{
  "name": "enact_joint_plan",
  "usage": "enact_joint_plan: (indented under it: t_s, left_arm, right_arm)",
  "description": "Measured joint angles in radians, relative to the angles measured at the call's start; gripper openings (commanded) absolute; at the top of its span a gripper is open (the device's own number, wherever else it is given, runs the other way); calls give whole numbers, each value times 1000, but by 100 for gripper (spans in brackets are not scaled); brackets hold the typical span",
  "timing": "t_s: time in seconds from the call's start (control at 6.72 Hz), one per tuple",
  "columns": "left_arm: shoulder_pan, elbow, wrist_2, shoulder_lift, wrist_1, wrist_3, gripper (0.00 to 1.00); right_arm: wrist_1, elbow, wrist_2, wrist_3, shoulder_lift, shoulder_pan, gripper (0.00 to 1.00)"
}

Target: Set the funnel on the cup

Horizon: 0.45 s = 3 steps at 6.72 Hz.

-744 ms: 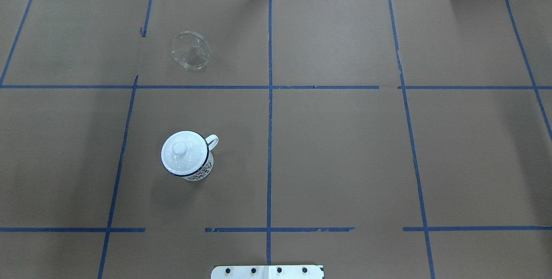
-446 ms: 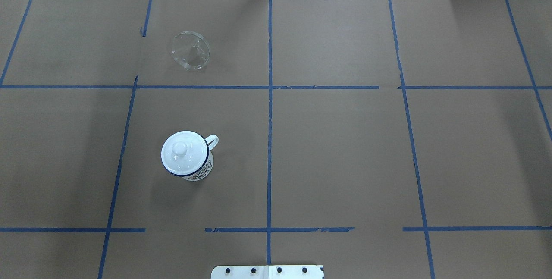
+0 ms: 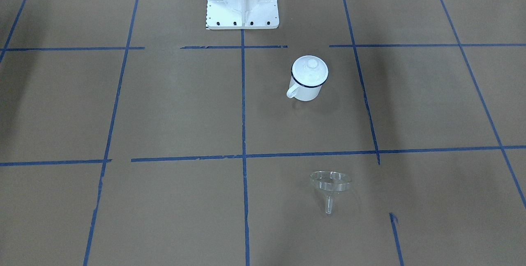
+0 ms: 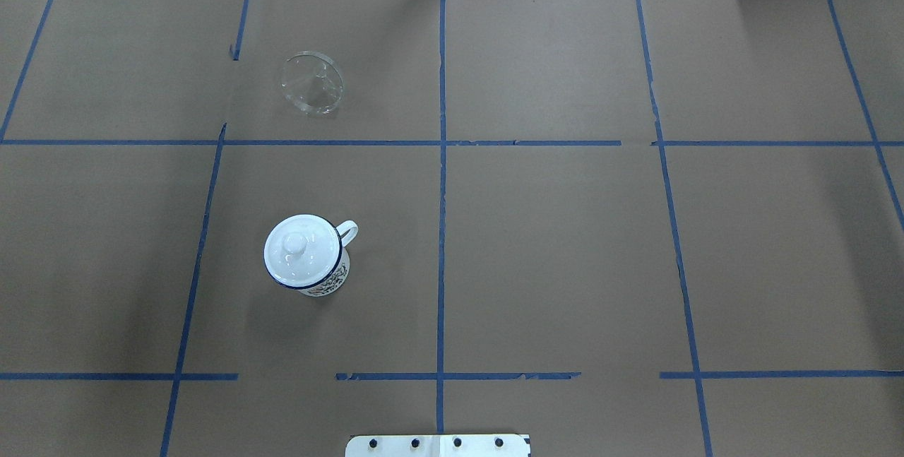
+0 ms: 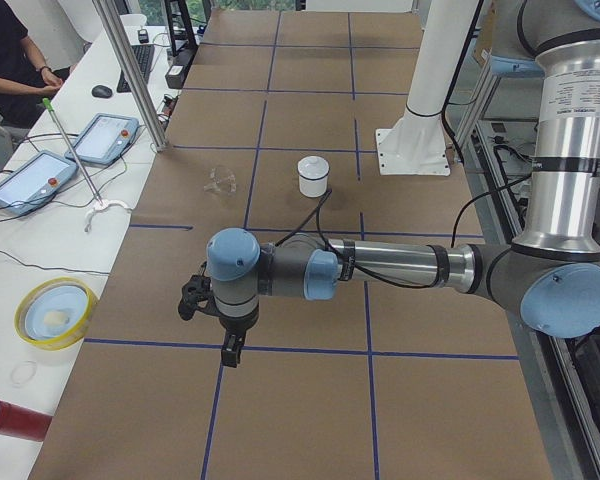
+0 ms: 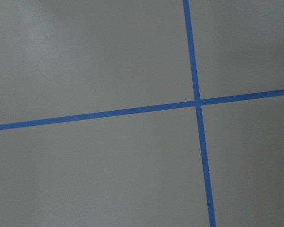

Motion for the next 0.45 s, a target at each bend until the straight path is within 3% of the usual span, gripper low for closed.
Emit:
enact_joint_plan:
  t_s: [0.45]
  left_arm:
    - [135,-207,34,-22,8,-212,100]
  right_arm:
    - [0,0,0,0,0,0,100]
